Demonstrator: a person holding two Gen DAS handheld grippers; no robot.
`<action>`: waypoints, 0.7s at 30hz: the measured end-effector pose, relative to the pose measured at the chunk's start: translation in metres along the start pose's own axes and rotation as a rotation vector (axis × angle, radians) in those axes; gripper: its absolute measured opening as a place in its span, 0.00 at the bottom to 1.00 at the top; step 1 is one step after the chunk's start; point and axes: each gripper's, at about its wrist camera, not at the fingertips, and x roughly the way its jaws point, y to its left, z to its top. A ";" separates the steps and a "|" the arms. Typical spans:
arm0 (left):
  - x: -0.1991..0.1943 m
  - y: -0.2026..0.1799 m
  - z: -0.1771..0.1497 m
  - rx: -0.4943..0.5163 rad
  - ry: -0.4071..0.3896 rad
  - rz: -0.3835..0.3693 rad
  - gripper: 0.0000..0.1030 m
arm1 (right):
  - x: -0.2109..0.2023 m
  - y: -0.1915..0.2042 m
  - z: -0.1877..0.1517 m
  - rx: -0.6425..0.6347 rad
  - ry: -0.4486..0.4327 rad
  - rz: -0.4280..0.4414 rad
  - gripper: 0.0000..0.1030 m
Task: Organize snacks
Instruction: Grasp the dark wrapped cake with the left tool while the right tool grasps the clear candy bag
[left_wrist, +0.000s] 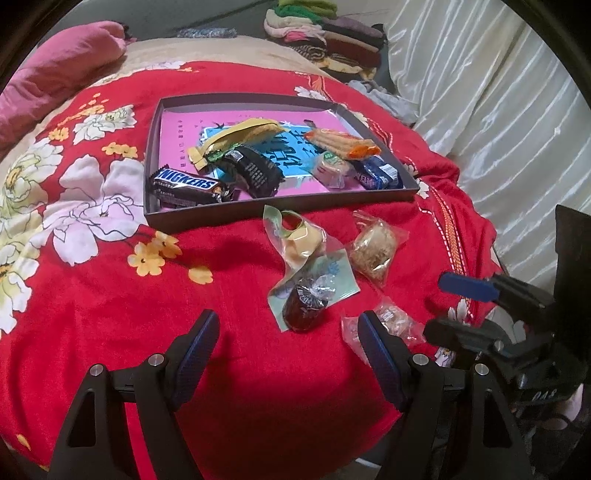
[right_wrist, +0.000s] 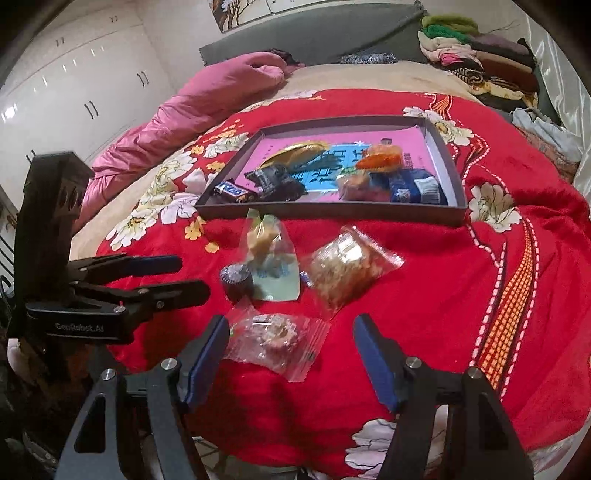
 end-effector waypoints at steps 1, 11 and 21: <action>0.000 -0.001 0.000 0.002 -0.002 -0.005 0.75 | 0.002 0.002 -0.001 -0.002 0.007 -0.001 0.67; 0.008 -0.005 0.001 0.019 -0.002 -0.035 0.60 | 0.022 0.004 -0.008 0.027 0.072 0.013 0.67; 0.020 -0.007 0.001 0.027 0.017 -0.047 0.56 | 0.043 0.004 -0.009 0.047 0.109 0.051 0.67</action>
